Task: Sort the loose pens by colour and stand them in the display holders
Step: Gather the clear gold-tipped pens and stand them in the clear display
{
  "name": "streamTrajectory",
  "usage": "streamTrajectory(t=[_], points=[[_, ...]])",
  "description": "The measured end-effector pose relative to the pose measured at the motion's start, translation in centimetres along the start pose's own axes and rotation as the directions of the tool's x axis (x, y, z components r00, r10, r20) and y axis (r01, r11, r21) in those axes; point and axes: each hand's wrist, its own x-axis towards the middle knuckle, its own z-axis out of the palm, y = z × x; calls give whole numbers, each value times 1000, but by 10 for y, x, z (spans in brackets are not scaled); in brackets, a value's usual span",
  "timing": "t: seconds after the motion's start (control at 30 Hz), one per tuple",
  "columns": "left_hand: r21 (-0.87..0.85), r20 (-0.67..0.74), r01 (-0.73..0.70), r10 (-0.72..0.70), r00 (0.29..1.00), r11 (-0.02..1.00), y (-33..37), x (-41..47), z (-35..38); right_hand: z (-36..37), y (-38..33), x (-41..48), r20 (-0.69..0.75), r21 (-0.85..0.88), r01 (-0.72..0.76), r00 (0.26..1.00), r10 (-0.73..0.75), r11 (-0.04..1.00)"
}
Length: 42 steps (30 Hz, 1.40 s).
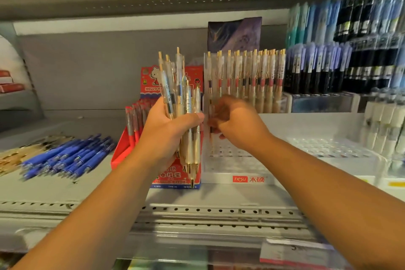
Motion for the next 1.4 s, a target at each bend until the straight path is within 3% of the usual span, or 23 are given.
streamTrajectory(t=[0.17,0.3,0.33,0.4,0.5,0.57,0.7,0.83,1.07,1.4], points=[[-24,38,-15,16,999,1000,-3,0,-1,-3,-1,-4,-6,-31,-72,997,72,997],[-51,68,-49,53,996,997,-4,1,-2,-8,-10,-13,-67,-192,-18,998,5,981],[-57,73,-54,58,996,997,-5,0,-2,-11,-16,-16,-142,-134,1,990,-20,991],[-59,80,-65,69,994,996,-5,0,-2,-17,-32,-20,-235,145,47,972,-12,988],[-73,103,-79,86,991,994,-5,0,0,-18,-52,-27,-49,513,3,998,26,859],[-81,126,-87,96,987,993,-6,0,0,-13,-57,-31,9,565,-22,1000,21,825],[-42,147,-105,110,983,994,-9,1,-2,-13,-54,-33,-19,612,-37,998,61,790],[-4,127,-94,93,988,996,-10,1,-1,-19,-54,-32,-7,618,-72,995,97,782],[32,31,-106,105,994,994,-11,2,-3,-36,-48,-27,-115,574,-88,976,186,814],[116,16,-140,139,990,983,-10,1,-4,-45,-45,-4,-278,403,72,959,47,913]])
